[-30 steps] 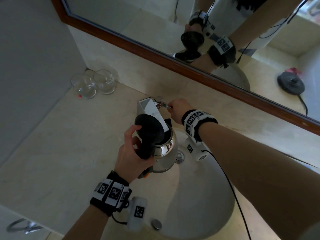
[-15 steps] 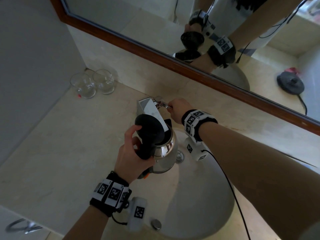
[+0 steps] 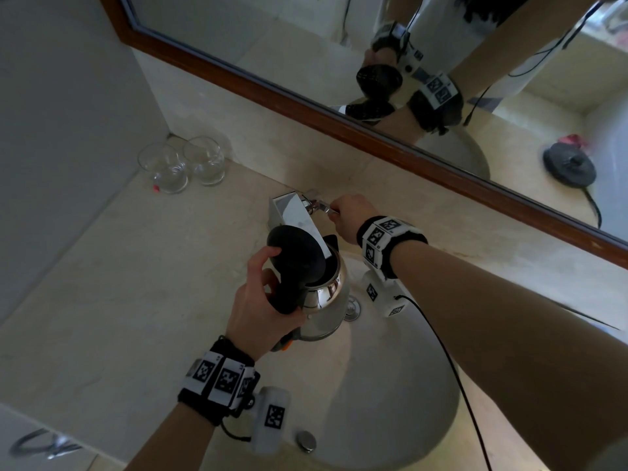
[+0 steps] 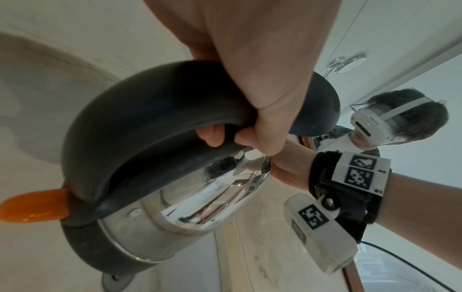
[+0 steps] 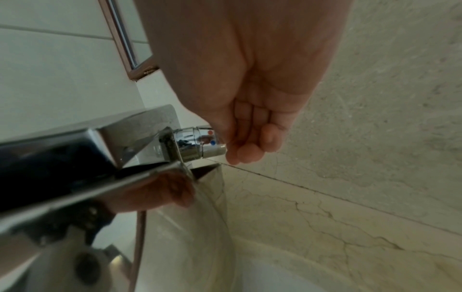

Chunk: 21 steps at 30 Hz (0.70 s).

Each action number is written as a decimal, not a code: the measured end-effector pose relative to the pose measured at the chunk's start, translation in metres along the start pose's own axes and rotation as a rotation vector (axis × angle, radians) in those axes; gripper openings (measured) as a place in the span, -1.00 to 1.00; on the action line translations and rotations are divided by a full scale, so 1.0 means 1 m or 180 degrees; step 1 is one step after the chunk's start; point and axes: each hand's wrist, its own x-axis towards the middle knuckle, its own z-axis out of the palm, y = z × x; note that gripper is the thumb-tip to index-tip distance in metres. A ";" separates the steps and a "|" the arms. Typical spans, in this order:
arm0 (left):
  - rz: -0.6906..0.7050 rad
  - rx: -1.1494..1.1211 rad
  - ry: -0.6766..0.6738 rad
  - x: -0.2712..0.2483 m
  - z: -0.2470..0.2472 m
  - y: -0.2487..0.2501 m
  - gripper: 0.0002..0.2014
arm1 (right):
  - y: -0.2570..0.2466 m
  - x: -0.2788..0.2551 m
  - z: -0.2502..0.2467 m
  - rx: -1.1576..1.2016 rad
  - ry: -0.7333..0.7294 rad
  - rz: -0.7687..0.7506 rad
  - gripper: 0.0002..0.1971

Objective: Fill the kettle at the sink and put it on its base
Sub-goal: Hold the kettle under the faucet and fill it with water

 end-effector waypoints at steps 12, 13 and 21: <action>0.0119 0.0009 -0.0038 0.002 -0.001 -0.002 -0.04 | 0.001 0.000 -0.002 0.0173 -0.0009 -0.0024 -0.74; 0.0133 0.0006 -0.0039 0.002 -0.001 -0.003 0.00 | 0.002 0.000 -0.002 0.0223 -0.0002 -0.0018 -0.75; 0.0182 0.0015 -0.0011 0.001 -0.002 -0.006 0.04 | 0.001 0.003 0.000 0.0050 0.0002 0.0037 -0.81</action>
